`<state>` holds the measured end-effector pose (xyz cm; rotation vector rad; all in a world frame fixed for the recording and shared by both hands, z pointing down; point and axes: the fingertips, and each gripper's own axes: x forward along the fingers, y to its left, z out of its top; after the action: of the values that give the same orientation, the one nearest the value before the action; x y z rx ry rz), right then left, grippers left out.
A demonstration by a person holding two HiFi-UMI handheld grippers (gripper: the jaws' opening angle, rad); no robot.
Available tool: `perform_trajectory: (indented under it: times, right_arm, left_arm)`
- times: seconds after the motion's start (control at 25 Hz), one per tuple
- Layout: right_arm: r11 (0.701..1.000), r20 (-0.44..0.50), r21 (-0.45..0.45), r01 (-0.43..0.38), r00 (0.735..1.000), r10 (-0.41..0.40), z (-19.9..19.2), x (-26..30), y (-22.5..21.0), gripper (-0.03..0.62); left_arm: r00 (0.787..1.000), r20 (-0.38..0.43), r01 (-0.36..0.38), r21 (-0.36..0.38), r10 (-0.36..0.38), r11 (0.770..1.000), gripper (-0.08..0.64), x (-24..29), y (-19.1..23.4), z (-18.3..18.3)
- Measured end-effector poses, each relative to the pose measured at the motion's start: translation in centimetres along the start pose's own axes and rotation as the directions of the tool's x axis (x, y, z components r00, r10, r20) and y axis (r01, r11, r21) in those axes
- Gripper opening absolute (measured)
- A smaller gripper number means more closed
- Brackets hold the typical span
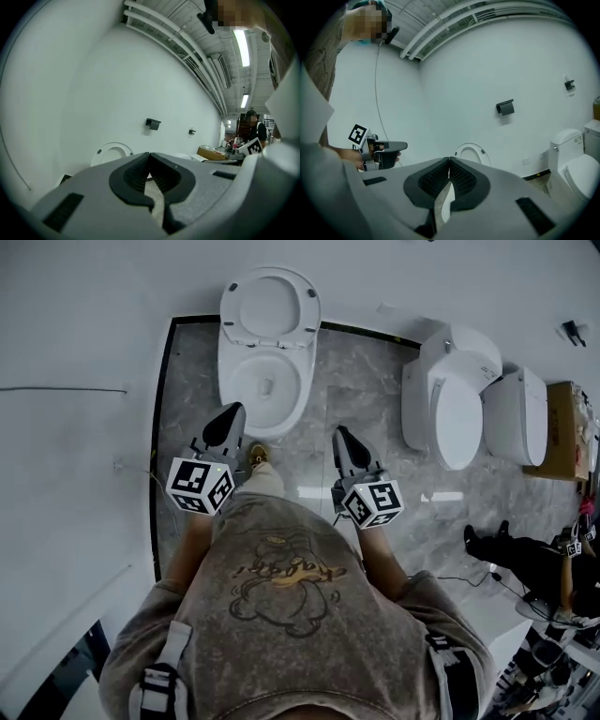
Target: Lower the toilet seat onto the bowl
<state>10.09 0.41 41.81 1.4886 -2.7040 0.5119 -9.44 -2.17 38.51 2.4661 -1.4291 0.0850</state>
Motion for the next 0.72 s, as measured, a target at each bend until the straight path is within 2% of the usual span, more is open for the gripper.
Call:
perform_trajectory:
  times: [0.32, 0.56, 0.72]
  right_arm:
    - [0.999, 0.028, -0.001, 0.045, 0.999, -0.045, 4.4, 11.0, -2.2, 0.028]
    - [0.997, 0.041, 0.001, 0.081, 0.996, -0.081, 6.6, 14.3, -3.4, 0.028]
    - [0.997, 0.04, 0.012, 0.072, 0.997, -0.073, 7.4, 15.5, -3.9, 0.028]
  left_arm:
    - [0.998, 0.003, 0.059, 0.03, -0.059, 0.998, 0.009, 9.2, 7.5, 5.1]
    - [0.997, -0.007, 0.08, 0.035, -0.08, 0.996, 0.009, 12.1, 9.4, 6.8]
    - [0.997, -0.004, 0.079, 0.04, -0.079, 0.996, 0.009, 13.0, 9.7, 7.4]
